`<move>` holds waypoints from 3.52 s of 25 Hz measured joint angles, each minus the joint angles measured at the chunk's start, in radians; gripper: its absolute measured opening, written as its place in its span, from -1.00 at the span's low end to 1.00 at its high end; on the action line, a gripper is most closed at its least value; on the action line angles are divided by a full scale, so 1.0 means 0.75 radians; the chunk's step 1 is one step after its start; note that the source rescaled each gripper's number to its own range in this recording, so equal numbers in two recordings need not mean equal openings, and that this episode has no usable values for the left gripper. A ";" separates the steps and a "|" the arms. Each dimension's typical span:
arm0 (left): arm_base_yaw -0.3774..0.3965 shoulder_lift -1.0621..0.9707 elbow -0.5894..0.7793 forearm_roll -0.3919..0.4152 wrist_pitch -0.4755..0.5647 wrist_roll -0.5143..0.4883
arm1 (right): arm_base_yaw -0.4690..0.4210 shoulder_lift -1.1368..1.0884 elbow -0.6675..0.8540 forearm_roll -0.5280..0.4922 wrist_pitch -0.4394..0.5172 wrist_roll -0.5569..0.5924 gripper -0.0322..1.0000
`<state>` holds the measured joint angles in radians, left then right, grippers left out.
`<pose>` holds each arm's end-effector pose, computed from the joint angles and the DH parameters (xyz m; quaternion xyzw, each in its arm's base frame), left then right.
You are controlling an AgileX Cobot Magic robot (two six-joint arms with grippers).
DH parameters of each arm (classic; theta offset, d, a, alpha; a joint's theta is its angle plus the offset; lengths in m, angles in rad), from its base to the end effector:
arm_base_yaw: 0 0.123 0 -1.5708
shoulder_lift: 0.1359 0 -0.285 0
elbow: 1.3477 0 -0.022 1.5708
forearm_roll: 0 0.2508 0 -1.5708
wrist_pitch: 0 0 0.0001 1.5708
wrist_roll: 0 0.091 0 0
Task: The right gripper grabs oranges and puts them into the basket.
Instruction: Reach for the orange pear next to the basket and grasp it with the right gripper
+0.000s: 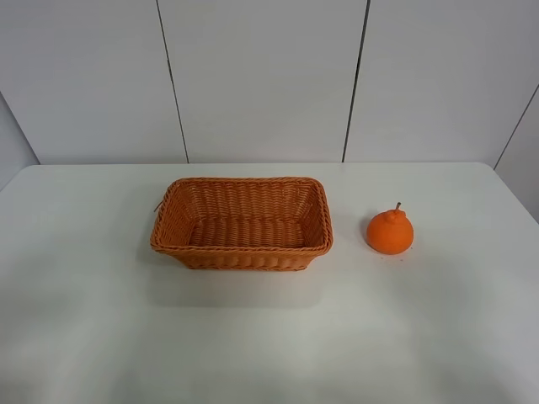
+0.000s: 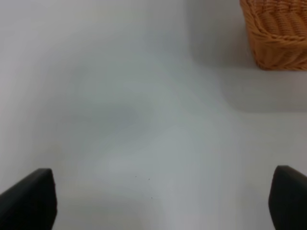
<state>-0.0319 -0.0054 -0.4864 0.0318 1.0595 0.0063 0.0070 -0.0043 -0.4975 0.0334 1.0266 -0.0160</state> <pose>-0.0040 0.0027 0.2736 0.0158 0.8548 0.0092 0.5186 -0.0039 0.0026 0.2794 -0.0101 0.8436 0.0143 0.5368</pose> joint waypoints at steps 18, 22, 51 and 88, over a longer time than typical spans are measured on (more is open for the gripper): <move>0.000 0.000 0.000 0.000 0.000 0.000 | 0.000 0.803 -0.336 0.000 -0.014 0.011 1.00; 0.000 0.000 0.000 0.000 0.000 0.000 | 0.000 1.229 -0.542 0.000 -0.024 0.021 1.00; 0.000 0.000 0.000 0.000 0.000 0.000 | 0.121 2.825 -1.451 0.069 -0.016 -0.034 1.00; 0.000 0.000 0.000 0.000 0.000 0.000 | 0.155 2.973 -1.455 0.051 -0.122 0.001 -0.41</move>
<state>-0.0319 -0.0054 -0.4864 0.0318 1.0595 0.0063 0.1231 2.2251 -1.5888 0.0717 0.9351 -0.0154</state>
